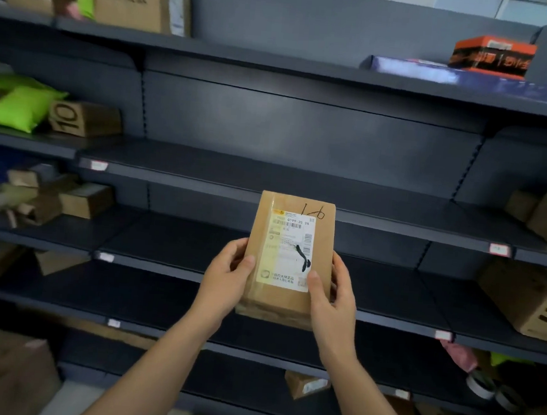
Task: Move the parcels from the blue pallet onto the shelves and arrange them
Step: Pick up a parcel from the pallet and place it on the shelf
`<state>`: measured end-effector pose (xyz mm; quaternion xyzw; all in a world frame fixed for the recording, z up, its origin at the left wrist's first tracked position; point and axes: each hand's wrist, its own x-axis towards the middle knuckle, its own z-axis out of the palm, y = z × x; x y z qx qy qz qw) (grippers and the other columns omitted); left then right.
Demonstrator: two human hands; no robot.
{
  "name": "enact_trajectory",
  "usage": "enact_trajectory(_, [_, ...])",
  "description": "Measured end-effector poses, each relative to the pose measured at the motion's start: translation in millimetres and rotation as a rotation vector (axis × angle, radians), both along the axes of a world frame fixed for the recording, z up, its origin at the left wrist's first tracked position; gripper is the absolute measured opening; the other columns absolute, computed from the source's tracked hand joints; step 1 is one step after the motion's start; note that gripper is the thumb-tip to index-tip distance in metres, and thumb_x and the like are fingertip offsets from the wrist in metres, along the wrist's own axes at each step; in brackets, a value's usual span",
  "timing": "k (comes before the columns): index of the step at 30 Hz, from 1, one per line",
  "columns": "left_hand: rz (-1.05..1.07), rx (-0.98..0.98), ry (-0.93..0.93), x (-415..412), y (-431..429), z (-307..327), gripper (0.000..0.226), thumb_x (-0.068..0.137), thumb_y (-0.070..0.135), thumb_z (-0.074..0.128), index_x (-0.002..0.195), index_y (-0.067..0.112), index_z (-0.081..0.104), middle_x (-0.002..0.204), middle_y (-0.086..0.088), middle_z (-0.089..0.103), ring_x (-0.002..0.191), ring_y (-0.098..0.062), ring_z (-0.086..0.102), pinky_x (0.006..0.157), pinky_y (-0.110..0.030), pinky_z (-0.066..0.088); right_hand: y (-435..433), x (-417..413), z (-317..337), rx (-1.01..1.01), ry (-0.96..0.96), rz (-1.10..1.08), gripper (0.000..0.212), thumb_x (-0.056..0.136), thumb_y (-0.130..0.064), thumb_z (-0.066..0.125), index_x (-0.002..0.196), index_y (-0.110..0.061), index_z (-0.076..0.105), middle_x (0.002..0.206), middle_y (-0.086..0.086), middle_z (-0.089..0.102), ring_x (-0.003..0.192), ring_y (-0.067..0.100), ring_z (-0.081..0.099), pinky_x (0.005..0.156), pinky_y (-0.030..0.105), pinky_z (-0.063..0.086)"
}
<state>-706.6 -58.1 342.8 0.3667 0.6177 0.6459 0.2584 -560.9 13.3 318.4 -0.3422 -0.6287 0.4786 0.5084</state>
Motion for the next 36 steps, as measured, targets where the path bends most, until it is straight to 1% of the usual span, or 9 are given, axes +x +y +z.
enact_trajectory(5, [0.080, -0.013, -0.001, -45, -6, 3, 0.027, 0.100, 0.022, 0.048, 0.123, 0.033, 0.055, 0.113, 0.016, 0.062, 0.101, 0.000, 0.059, 0.075, -0.020, 0.049, 7, -55, 0, -0.021, -0.003, 0.057, 0.045, 0.094, -0.031, 0.058, 0.131, -0.048, 0.041, 0.122, -0.022, 0.055, 0.111, 0.004, 0.056, 0.088, 0.036, 0.054])
enact_trajectory(8, [0.141, -0.012, 0.014, -71, -8, 5, 0.027, 0.100, 0.022, 0.048, 0.123, 0.033, 0.055, 0.113, 0.017, 0.062, 0.101, 0.001, 0.059, 0.074, -0.019, 0.048, 12, -86, 2, -0.027, -0.012, 0.101, 0.048, 0.094, -0.031, 0.058, 0.138, -0.042, 0.041, 0.121, -0.022, 0.055, 0.110, 0.004, 0.056, 0.088, 0.036, 0.054])
enact_trajectory(13, [0.238, -0.007, 0.033, -109, -7, 10, 0.027, 0.100, 0.022, 0.047, 0.124, 0.032, 0.055, 0.112, 0.018, 0.061, 0.101, 0.002, 0.058, 0.074, -0.017, 0.047, 26, -135, 8, -0.030, -0.039, 0.196, 0.050, 0.094, -0.029, 0.058, 0.139, -0.043, 0.040, 0.122, -0.023, 0.054, 0.112, 0.003, 0.053, 0.092, 0.036, 0.051])
enact_trajectory(20, [0.331, 0.022, 0.041, -156, 6, 24, 0.022, 0.101, 0.028, 0.045, 0.115, 0.042, 0.054, 0.105, 0.025, 0.059, 0.095, 0.007, 0.055, 0.071, -0.017, 0.044, 57, -197, 18, 0.020, -0.090, 0.329, 0.062, 0.090, -0.029, 0.056, 0.144, -0.046, 0.033, 0.134, -0.020, 0.050, 0.121, 0.008, 0.050, 0.101, 0.044, 0.046])
enact_trajectory(24, [0.319, 0.049, -0.013, -182, 11, 35, 0.029, 0.100, 0.026, 0.046, 0.099, 0.054, 0.055, 0.093, 0.031, 0.065, 0.087, 0.010, 0.060, 0.066, -0.013, 0.046, 69, -228, 27, 0.059, -0.120, 0.392, 0.069, 0.090, -0.030, 0.059, 0.145, -0.046, 0.022, 0.130, -0.020, 0.047, 0.121, 0.011, 0.049, 0.101, 0.045, 0.045])
enact_trajectory(26, [0.330, 0.043, -0.015, -201, 13, 39, 0.028, 0.098, 0.023, 0.047, 0.106, 0.048, 0.058, 0.099, 0.025, 0.067, 0.091, 0.005, 0.062, 0.068, -0.016, 0.047, 74, -246, 34, 0.105, -0.131, 0.424, 0.068, 0.091, -0.033, 0.060, 0.144, -0.050, 0.021, 0.127, -0.022, 0.046, 0.120, 0.011, 0.049, 0.101, 0.044, 0.045])
enact_trajectory(29, [0.373, 0.019, -0.032, -234, 13, 48, 0.024, 0.095, 0.020, 0.050, 0.118, 0.027, 0.049, 0.114, 0.005, 0.061, 0.096, -0.008, 0.058, 0.071, -0.025, 0.043, 80, -278, 45, 0.165, -0.164, 0.457, 0.061, 0.091, -0.040, 0.059, 0.141, -0.052, 0.027, 0.135, -0.019, 0.047, 0.123, 0.011, 0.048, 0.100, 0.046, 0.046])
enact_trajectory(32, [0.345, 0.006, -0.005, -267, 12, 60, 0.028, 0.094, 0.012, 0.051, 0.120, 0.019, 0.045, 0.111, 0.004, 0.058, 0.095, -0.008, 0.056, 0.069, -0.024, 0.042, 83, -308, 61, 0.187, -0.162, 0.506, 0.073, 0.089, -0.041, 0.062, 0.148, -0.043, 0.021, 0.140, -0.020, 0.042, 0.125, 0.008, 0.045, 0.104, 0.045, 0.044])
enact_trajectory(36, [0.309, 0.026, 0.060, -325, 17, 78, 0.033, 0.094, 0.011, 0.052, 0.126, 0.018, 0.045, 0.120, 0.001, 0.058, 0.102, -0.012, 0.057, 0.082, -0.029, 0.047, 88, -357, 85, 0.201, -0.161, 0.555, 0.089, 0.087, -0.029, 0.069, 0.153, -0.034, 0.009, 0.133, -0.021, 0.042, 0.123, 0.006, 0.044, 0.105, 0.038, 0.041])
